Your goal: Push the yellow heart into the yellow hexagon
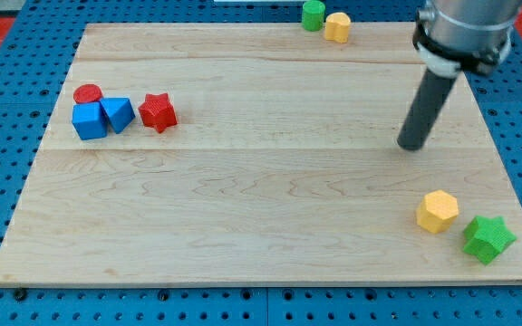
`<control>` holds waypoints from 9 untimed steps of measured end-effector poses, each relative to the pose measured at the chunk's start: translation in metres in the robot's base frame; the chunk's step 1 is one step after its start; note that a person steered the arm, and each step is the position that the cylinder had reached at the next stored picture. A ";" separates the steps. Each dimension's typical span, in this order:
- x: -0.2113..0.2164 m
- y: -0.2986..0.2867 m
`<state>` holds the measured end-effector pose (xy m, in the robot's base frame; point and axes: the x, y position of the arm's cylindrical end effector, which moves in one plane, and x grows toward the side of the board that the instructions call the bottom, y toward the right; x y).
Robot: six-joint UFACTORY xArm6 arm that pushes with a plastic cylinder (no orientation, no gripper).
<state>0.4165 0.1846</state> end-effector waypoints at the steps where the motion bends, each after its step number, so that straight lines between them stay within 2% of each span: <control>1: -0.080 0.001; 3: -0.181 -0.006; 4: -0.212 -0.036; 6: -0.224 -0.080; 8: -0.202 -0.210; 9: -0.222 -0.213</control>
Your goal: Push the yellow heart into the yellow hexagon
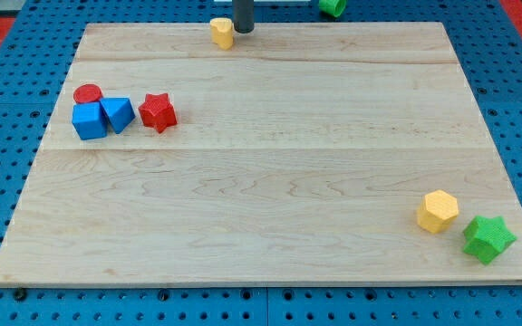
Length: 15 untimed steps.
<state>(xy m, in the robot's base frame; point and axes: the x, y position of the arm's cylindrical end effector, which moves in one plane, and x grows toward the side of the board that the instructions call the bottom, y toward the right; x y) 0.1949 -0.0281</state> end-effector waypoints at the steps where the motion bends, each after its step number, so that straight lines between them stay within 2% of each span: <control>1: 0.006 -0.041; 2: 0.042 -0.074; 4: 0.056 -0.143; 5: 0.089 -0.143; 6: 0.103 -0.185; 7: 0.121 -0.160; 9: 0.122 -0.025; 10: 0.113 -0.038; 11: 0.107 -0.023; 12: 0.148 0.051; 13: 0.173 0.079; 14: 0.173 0.034; 15: 0.163 0.052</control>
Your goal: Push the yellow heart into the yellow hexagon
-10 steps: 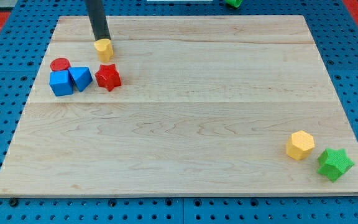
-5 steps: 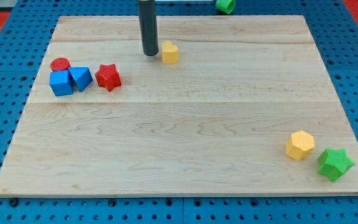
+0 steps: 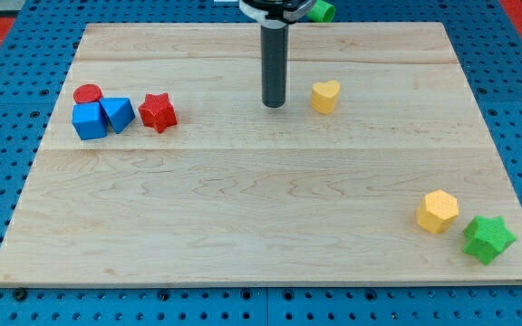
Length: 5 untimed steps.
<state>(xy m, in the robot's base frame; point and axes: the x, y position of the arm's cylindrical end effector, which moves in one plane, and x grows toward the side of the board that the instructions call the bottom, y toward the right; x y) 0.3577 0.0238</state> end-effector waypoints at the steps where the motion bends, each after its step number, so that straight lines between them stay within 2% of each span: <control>1: -0.021 0.026; 2: -0.009 0.058; 3: 0.040 0.127; 5: 0.038 0.138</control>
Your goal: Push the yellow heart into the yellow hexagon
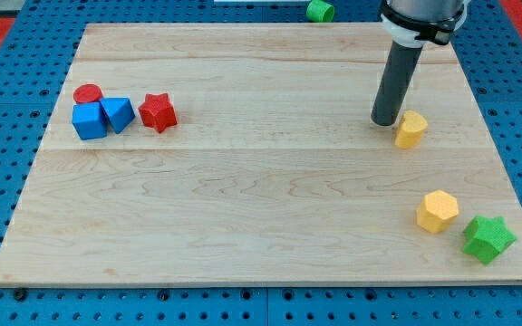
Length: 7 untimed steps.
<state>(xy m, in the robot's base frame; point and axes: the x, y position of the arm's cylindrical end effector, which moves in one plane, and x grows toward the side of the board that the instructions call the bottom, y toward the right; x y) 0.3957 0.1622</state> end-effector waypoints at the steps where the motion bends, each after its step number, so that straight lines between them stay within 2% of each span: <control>1: 0.010 0.034; 2: 0.033 0.044; 3: 0.078 0.044; 4: 0.104 0.038; 5: 0.079 0.042; 6: 0.079 0.094; 7: 0.093 0.105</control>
